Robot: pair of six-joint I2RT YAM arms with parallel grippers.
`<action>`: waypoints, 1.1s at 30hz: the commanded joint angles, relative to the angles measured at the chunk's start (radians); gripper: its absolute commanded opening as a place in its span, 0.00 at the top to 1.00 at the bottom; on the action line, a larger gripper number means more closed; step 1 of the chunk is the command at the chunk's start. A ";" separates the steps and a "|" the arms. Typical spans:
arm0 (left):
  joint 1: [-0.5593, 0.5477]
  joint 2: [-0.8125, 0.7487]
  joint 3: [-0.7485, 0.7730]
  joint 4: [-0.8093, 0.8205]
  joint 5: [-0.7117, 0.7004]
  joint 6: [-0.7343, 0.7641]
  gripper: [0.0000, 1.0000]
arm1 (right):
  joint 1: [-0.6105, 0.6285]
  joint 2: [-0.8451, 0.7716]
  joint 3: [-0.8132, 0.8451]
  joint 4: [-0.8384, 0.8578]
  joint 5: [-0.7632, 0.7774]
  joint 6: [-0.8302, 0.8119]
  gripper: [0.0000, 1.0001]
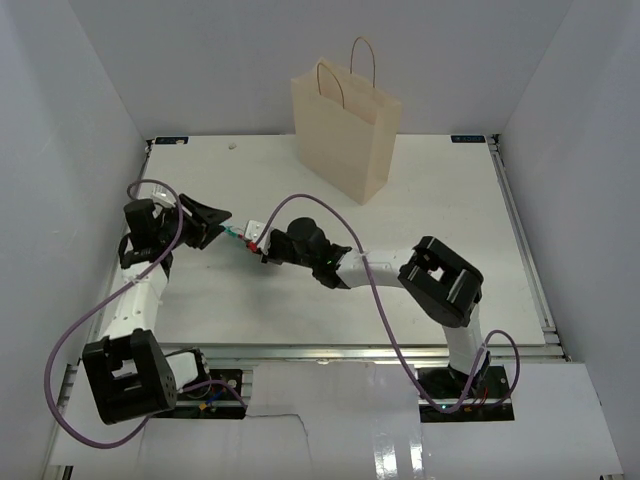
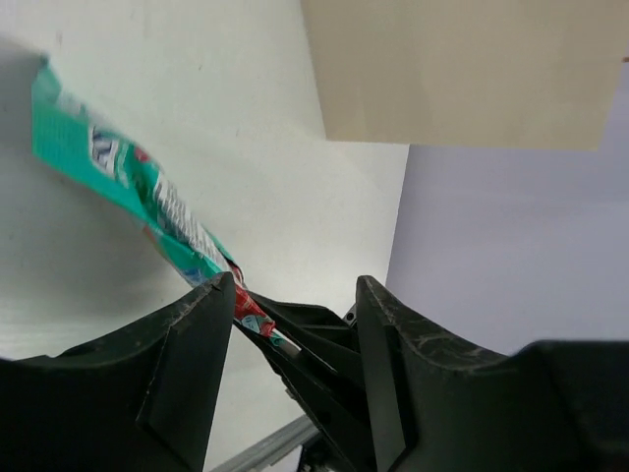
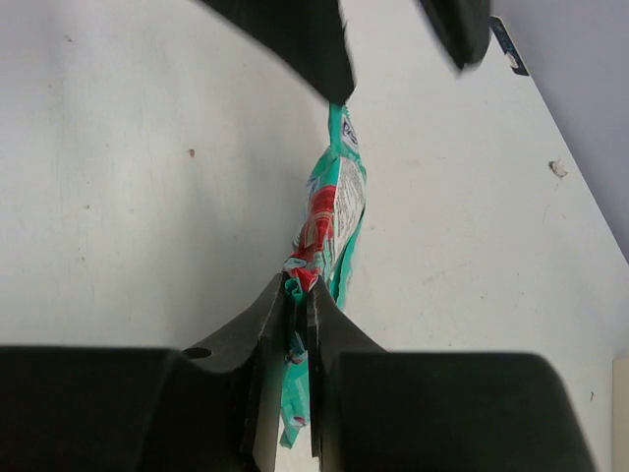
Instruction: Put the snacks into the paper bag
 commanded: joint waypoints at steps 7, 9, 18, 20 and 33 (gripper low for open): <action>-0.003 -0.137 0.259 -0.259 -0.292 0.175 0.32 | -0.164 -0.169 0.146 -0.228 -0.325 0.168 0.92; -0.003 -0.174 0.250 -0.273 -0.324 0.176 0.30 | -0.205 -0.198 0.195 -0.254 -0.388 0.192 0.92; -0.003 -0.234 0.074 -0.210 -0.294 0.160 0.29 | -0.362 -0.330 0.452 -0.340 -0.473 0.251 0.92; -0.003 -0.237 0.040 -0.189 -0.278 0.155 0.29 | -0.425 -0.336 0.523 -0.340 -0.459 0.269 0.92; -0.003 -0.223 -0.015 -0.089 -0.237 0.129 0.29 | -0.652 -0.256 0.930 -0.248 -0.234 0.191 0.92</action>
